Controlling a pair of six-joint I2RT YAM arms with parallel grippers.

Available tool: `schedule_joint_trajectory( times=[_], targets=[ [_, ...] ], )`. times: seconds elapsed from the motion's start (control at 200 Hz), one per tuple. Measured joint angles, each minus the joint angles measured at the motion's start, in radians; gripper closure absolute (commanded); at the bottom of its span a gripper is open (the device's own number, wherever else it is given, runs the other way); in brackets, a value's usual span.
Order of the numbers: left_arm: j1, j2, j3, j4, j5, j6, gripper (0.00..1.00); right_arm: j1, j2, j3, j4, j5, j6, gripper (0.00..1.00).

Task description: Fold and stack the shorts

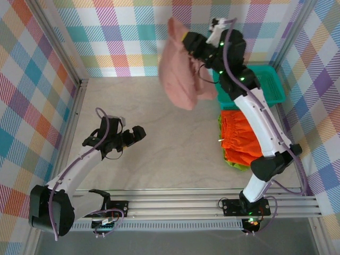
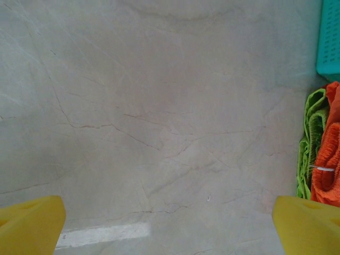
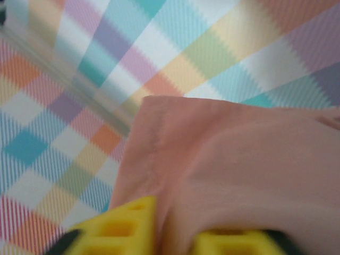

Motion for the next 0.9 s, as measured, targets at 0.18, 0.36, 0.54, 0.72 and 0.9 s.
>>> schedule_joint_trajectory(
  times=[0.18,0.36,0.54,0.72,0.9],
  targets=[
    [0.000,-0.090,0.014,-0.064,-0.049,-0.007,0.00,0.108,0.075,-0.034,-0.090,0.000,-0.111,0.17],
    [0.000,-0.203,0.068,-0.132,-0.098,-0.007,0.00,0.124,0.087,-0.231,-0.168,0.005,-0.187,0.13],
    [0.000,-0.181,0.160,-0.175,-0.121,0.020,0.00,0.124,-0.060,-0.558,-0.188,0.076,-0.237,0.06],
    [-0.010,0.045,0.243,-0.179,-0.133,0.060,0.00,0.124,-0.307,-0.803,-0.187,0.160,-0.262,0.01],
    [-0.059,0.310,0.351,-0.229,-0.186,0.103,0.04,0.124,-0.446,-0.945,-0.179,0.208,-0.266,0.01]
  ],
)
